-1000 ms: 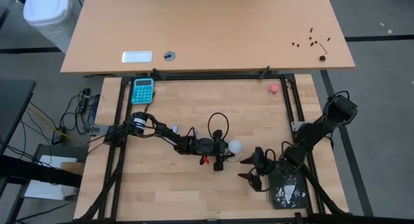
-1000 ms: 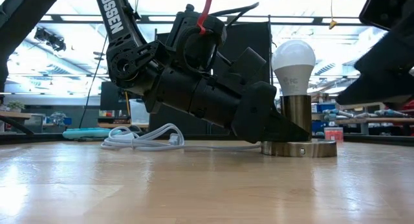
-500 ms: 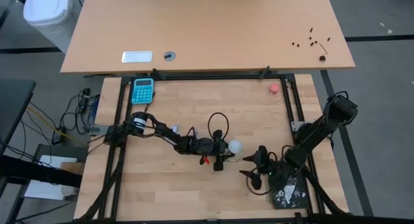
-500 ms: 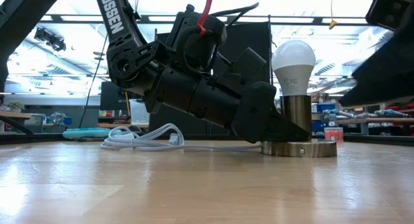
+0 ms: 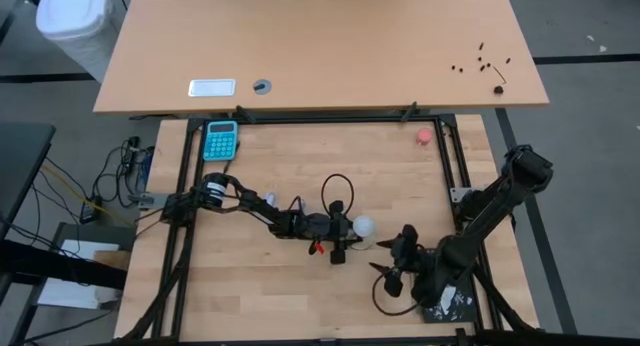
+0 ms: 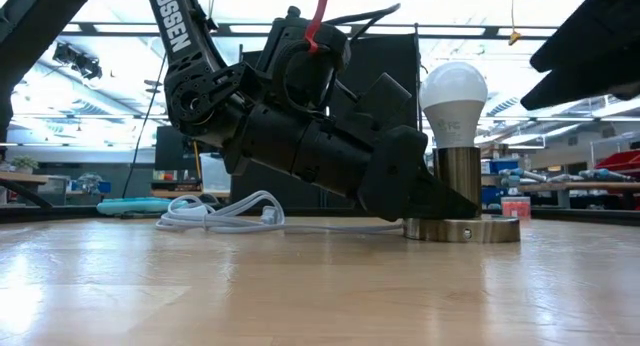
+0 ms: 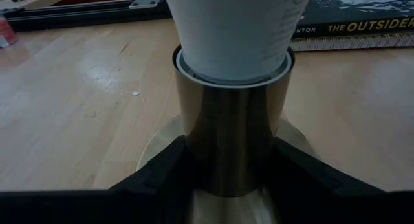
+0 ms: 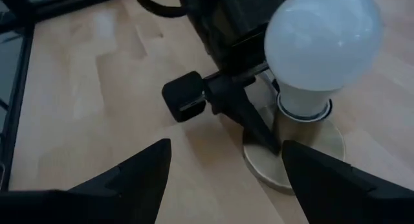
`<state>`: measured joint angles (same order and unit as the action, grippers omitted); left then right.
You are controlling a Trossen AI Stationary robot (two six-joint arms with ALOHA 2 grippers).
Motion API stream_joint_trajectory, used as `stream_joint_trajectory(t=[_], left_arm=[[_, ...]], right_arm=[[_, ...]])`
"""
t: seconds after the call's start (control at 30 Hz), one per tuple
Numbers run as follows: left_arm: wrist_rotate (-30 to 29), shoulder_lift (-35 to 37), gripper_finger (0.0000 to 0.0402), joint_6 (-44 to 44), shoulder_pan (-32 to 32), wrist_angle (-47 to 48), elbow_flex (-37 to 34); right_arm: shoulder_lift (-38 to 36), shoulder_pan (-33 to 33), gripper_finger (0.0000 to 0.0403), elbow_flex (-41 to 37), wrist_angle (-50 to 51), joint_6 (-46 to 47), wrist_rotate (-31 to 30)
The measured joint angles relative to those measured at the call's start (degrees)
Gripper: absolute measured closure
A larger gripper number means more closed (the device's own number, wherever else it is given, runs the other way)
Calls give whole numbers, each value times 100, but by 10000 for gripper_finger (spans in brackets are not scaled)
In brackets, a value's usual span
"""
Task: Screw lightbulb
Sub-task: Remove the lightbulb from the lamp
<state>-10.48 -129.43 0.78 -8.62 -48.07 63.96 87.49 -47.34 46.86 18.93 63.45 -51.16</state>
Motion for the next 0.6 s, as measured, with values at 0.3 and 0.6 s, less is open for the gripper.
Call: stream_joint_trajectory(t=[0.3,0.6], left_arm=[[-15,0,208,0,1,0,0],[-14,0,208,0,2,0,0]], right_arm=[[698,21,97,-1,-171,157,182],[847,32,97,-3,-222,156,178]])
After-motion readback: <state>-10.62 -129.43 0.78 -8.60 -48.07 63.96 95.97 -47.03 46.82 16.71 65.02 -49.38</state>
